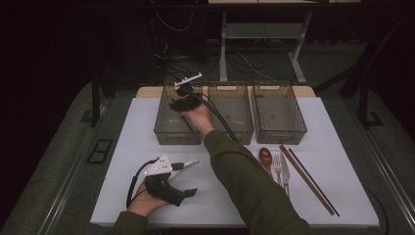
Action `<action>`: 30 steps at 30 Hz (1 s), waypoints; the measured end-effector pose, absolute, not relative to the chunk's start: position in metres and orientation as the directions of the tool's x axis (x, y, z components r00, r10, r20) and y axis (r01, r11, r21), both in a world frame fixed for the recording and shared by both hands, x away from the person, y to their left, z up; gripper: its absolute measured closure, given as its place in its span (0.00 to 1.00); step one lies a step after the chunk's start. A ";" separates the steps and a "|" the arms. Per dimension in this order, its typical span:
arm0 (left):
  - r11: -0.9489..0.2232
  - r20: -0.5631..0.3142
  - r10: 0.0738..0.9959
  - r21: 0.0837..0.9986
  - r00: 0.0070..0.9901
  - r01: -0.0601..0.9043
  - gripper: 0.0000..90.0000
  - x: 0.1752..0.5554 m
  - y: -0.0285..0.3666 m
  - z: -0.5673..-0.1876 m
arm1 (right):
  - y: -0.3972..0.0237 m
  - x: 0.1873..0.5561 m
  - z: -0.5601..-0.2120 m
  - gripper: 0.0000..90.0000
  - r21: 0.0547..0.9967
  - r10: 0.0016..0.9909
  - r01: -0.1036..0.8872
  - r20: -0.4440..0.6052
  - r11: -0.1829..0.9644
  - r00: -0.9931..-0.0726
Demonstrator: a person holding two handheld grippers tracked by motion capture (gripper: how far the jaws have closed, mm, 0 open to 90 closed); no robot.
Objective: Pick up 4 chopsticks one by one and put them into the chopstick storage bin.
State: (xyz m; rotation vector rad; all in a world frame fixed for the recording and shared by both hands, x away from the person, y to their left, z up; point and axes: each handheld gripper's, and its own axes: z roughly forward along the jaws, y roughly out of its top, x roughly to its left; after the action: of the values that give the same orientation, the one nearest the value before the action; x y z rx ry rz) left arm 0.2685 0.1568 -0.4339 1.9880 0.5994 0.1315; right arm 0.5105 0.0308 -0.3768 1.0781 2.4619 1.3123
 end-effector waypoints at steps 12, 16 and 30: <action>-0.363 -0.161 0.475 0.860 0.865 0.359 0.00 0.269 0.156 -0.434 | -0.024 0.492 -0.345 0.53 0.767 0.599 0.529 0.243 0.363 -0.763; -0.366 -0.158 0.478 0.858 0.864 0.360 0.00 0.269 0.156 -0.434 | -0.049 0.480 -0.336 0.51 0.785 0.583 0.501 0.227 0.364 -0.780; -0.369 -0.158 0.491 0.853 0.857 0.369 0.00 0.269 0.156 -0.434 | -0.115 0.442 -0.317 0.45 0.819 0.559 0.435 0.175 0.374 -0.810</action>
State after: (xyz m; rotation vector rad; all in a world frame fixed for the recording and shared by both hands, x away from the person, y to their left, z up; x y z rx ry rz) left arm 0.2691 0.1560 -0.4345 1.9976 0.6308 0.1491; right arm 0.4416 -0.1153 -0.3171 0.9074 2.4925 1.4231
